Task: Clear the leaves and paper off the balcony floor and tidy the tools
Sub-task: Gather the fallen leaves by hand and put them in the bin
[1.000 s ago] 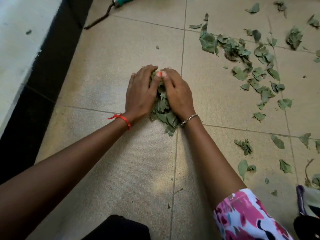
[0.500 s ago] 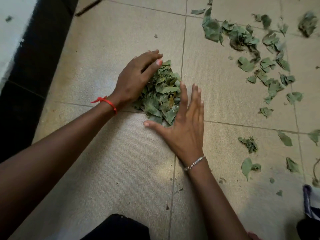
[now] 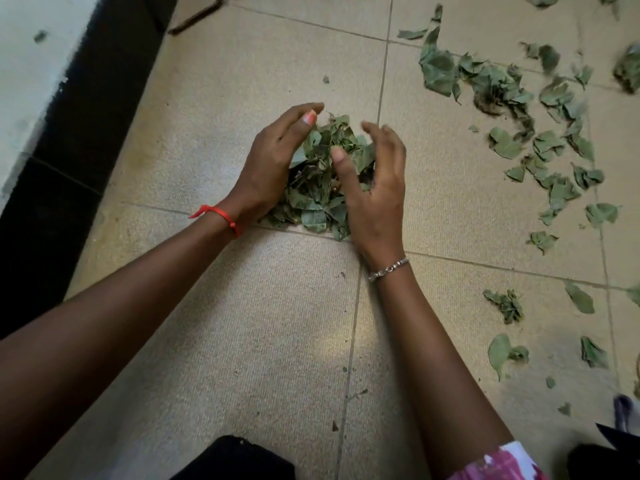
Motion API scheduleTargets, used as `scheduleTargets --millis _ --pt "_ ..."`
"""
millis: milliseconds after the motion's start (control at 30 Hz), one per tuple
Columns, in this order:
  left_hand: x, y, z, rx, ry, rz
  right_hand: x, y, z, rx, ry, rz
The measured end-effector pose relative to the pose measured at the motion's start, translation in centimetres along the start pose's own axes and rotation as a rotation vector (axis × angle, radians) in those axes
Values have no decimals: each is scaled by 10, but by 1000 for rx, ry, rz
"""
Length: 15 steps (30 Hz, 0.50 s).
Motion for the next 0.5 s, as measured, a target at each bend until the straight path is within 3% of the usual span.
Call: scheduleTargets --millis 233,500 --pt "3 13 17 -125 -19 10 9 28 -4 -29 -22 139" --pt "10 0 19 -287 -48 438 11 46 6 -226 175 -395"
Point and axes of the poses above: each hand's wrist, its own z-axis away from the middle knuckle, its own y-axis out of the palm, x = y × z, the point moved 10 cm from there along -z, towards the middle knuckle, and after that the axes turned 7 degrees about -y, right-handed, at the moved point
